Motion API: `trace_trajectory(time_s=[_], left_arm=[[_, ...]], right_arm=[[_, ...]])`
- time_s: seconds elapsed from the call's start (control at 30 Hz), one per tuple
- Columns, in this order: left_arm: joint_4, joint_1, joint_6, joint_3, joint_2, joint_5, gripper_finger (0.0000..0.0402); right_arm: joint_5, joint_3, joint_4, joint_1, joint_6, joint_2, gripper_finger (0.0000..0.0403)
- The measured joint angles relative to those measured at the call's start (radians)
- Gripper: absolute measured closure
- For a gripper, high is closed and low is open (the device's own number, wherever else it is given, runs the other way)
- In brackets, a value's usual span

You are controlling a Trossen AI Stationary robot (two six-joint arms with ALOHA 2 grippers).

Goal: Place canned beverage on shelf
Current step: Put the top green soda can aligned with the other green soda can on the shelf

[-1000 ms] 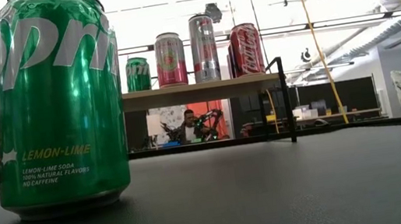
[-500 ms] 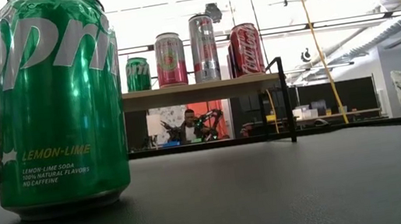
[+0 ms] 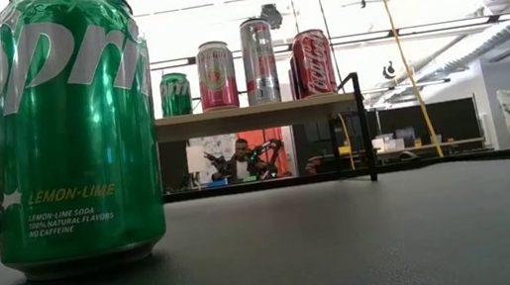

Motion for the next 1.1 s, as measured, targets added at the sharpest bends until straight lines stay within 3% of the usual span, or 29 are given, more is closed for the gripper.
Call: trace_trajectory(time_s=[0.27,0.73,0.9,1.1], left_arm=[[-0.016,-0.015,0.003,0.0,0.0,-0.023,0.0104],[-0.024,-0.015,-0.005,-0.001,0.0,-0.033,0.0104],[-0.024,-0.015,-0.006,-0.001,0.0,-0.028,0.0096],[0.011,-0.015,-0.007,-0.002,0.002,-0.027,0.0103]], right_arm=[[-0.004,0.0,0.041,0.0,-0.033,0.004,0.0029],[-0.009,0.0,0.034,0.0,-0.034,0.003,0.0138],[-0.008,0.0,0.034,0.0,-0.033,0.003,0.0134],[-0.009,0.0,0.031,0.0,-0.032,0.005,0.0077]])
